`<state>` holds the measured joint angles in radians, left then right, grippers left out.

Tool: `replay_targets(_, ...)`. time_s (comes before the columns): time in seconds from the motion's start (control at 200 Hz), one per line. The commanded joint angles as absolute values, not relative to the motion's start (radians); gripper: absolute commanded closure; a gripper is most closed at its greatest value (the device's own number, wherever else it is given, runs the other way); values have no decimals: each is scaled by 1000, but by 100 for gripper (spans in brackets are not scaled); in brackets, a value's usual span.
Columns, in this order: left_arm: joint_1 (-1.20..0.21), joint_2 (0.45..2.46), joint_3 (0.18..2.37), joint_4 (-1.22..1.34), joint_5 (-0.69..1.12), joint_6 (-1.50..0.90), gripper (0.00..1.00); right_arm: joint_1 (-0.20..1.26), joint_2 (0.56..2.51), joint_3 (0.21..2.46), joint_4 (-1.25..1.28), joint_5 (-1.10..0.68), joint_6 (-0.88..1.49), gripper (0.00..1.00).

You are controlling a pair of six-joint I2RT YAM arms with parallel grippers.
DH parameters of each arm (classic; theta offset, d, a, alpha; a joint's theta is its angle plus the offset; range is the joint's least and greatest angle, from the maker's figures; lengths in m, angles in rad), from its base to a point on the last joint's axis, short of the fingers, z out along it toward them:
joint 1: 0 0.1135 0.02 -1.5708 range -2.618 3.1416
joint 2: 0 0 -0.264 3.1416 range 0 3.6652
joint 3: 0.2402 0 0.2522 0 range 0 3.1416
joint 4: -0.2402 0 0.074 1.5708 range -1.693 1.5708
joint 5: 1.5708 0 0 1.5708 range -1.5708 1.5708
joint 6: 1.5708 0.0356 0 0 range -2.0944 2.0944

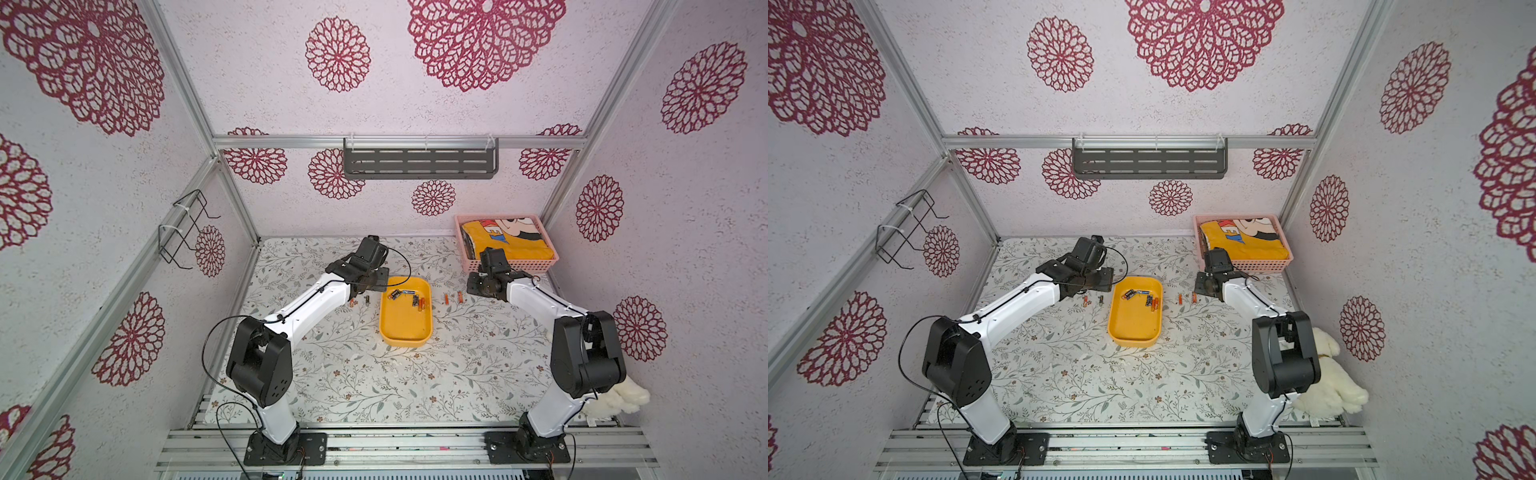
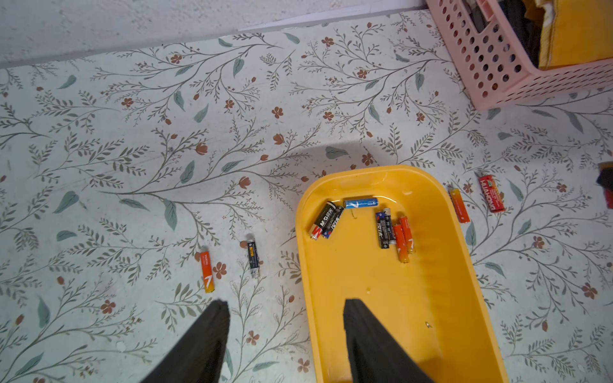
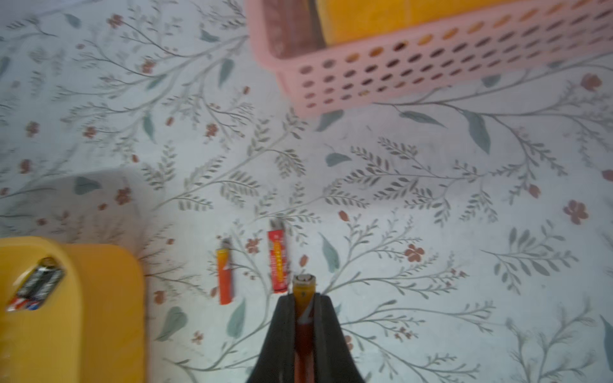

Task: Take the batteries out of the storage box
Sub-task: Place the battery at the center of the board.

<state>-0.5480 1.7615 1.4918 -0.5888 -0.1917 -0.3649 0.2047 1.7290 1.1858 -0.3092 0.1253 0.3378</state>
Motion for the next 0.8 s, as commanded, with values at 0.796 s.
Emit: replay_targets(0.796,-544,1791,1476,-558,-182,-328,41,165,1974,1251,-179,118,217,100)
